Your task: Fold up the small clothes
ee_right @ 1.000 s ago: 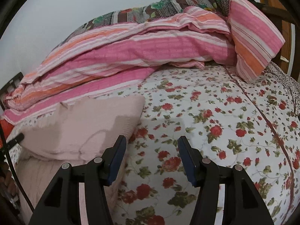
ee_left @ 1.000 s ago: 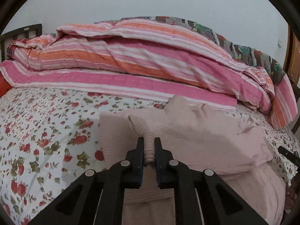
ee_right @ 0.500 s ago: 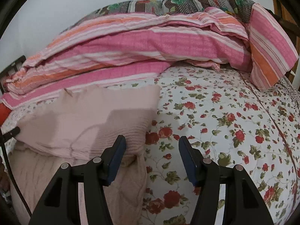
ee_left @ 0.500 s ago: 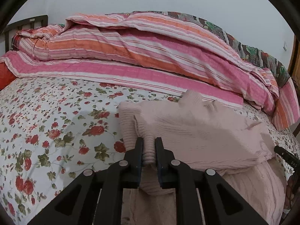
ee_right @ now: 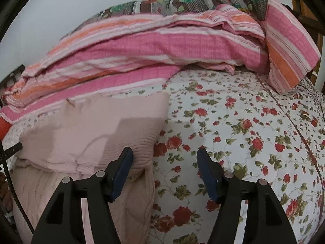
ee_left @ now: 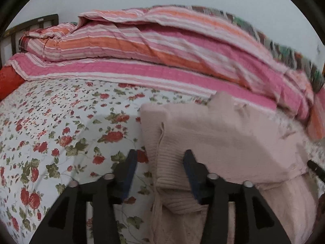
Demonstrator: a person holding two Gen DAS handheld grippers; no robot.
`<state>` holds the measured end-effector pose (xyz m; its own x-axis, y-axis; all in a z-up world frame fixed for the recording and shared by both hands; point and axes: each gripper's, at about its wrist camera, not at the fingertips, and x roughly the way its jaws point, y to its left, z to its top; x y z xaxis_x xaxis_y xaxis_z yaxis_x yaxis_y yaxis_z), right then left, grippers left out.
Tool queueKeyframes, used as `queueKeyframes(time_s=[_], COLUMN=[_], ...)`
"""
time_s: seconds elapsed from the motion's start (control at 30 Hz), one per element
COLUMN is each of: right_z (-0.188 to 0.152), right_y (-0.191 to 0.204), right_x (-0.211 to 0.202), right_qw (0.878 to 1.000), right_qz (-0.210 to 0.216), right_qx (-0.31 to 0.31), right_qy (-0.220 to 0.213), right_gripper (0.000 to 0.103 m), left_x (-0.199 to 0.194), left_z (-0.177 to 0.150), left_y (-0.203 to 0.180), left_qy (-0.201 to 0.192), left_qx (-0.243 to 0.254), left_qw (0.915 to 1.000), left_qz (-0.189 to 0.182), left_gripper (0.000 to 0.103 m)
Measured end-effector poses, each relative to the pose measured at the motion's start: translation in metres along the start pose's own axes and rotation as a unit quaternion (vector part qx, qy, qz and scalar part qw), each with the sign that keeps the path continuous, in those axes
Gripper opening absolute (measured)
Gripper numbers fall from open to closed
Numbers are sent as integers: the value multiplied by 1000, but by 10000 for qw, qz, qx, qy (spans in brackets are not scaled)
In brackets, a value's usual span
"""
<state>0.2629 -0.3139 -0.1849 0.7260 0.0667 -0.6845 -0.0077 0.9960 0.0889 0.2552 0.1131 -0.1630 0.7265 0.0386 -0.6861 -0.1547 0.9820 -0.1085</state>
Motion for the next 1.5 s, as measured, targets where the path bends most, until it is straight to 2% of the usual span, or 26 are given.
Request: queueKeyframes(time_s=[0.13, 0.4, 0.47, 0.53, 0.63, 0.73, 0.83, 0.93, 1.0, 1.17, 1.27, 1.4, 1.5], right_z=[-2, -2, 1, 5, 9, 9, 6, 1, -2, -19, -33, -58, -79], right_y=[4, 3, 1, 1, 2, 0, -2, -3, -4, -10, -15, -22, -28], right_x=[-2, -15, -24, -35, -62, -82, -103, -128, -141, -172, -186, -208, -212], right_qw=[9999, 9998, 9997, 9992, 9968, 9951, 9939, 9923, 9924, 9934, 9945, 9918, 9936], right_qz=[-9, 158, 208, 201, -101, 23, -96, -53, -53, 86, -95, -699, -599], right_qx=[-105, -74, 32, 80, 147, 239, 198, 38, 1, -69, -121, -274, -408], right_qy=[-19, -106, -158, -345, -780, -954, -1078, -1239, -1232, -1138, -1036, -1037, -867], right_gripper=[64, 64, 59, 58, 58, 60, 60, 67, 76, 81, 82, 82, 82], left_x=[2, -3, -7, -12, -23, -34, -51, -75, -94, -134, -153, -170, -178], left_z=[-3, -4, -4, -5, -7, -10, -14, -14, -15, -22, -34, -59, -84], left_y=[-4, -3, -2, -2, -3, -4, -10, -12, -10, 2, 3, 6, 7], left_qy=[49, -41, -86, -184, -362, -401, -457, -542, -629, -618, -550, -306, -216], left_qx=[110, 38, 12, 28, 118, 206, 374, 507, 457, 135, 152, 126, 120], left_qw=[9999, 10000, 9999, 9997, 9991, 9983, 9974, 9962, 9956, 9952, 9954, 9949, 9961], left_qz=[58, -71, -109, -165, -194, -382, -423, -451, -519, -741, -774, -952, -846], left_gripper=[53, 53, 53, 53, 53, 52, 52, 52, 52, 52, 52, 52, 52])
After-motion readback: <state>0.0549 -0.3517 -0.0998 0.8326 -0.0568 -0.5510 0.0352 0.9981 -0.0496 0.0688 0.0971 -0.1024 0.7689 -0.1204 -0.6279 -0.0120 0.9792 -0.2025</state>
